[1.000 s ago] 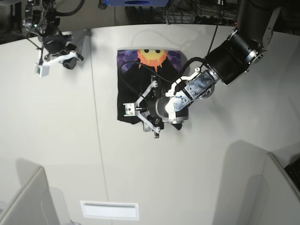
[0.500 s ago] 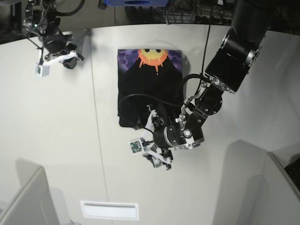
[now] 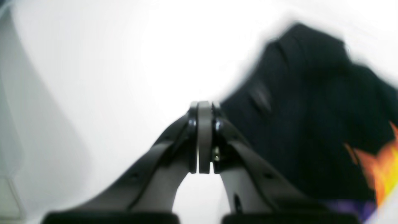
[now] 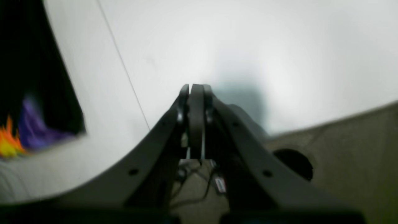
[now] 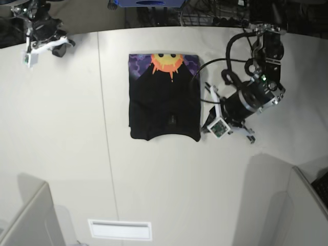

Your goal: Fold the T-shirt properly

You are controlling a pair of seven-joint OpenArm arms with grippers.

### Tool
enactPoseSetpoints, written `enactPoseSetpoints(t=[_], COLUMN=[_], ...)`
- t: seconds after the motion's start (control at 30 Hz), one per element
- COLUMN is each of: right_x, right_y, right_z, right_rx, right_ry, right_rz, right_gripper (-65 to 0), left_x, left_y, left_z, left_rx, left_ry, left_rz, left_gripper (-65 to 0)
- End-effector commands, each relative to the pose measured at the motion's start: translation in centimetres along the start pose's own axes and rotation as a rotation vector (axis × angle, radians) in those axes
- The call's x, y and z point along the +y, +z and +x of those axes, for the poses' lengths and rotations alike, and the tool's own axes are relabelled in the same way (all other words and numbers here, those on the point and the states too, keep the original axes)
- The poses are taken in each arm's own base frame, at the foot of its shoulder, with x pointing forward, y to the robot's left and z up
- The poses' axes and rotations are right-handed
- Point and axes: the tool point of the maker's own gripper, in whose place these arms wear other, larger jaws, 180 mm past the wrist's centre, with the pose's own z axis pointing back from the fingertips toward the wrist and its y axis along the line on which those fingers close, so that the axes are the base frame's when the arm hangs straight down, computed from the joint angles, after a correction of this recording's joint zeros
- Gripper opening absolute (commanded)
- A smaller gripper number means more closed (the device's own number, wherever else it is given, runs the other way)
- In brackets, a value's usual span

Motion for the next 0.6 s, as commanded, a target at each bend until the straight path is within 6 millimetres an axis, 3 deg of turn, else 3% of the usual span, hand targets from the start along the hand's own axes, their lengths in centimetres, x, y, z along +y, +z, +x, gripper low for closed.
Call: enactPoseSetpoints(t=[0.0,0.13,0.2,0.33,0.43,0.57], right_x=[-0.9,-3.8,-3.6,-2.8,-3.1,-3.9], right_y=[1.0,4.0,5.1,6.6,6.7,4.0], right_z=[0.2,-3.0,-5.1,-10.5,-15.2,-21.6], right_rx=[-0.012,0.076,0.143,0.306,0.485,0.643], right_ry=[0.03,0.091,0.125,0.162,0.35,0.606], right_rz=[-0.016,-0.056,-0.026,0.015,-0.007,-0.017], right_gripper=[-65.0,-65.0,-65.0,-65.0,-65.0,-65.0], left_x=[0.4,-0.6,-1.2,-4.6,-8.2,-13.4], left_y=[0.8,4.1,6.7,12.9,17.0,20.4], left_z=[-1.0,-8.6,-12.7,-20.1,-23.2,-26.6], left_rx=[0.021,0.204,0.313,0.546,0.616,0.583], left_ry=[-0.007,0.062,0.095,0.138,0.202,0.39], left_rz=[0.015,0.022,0.028,-0.029,-0.083,-0.133], left_gripper=[-65.0,-65.0,-65.0,-65.0,-65.0,-65.0])
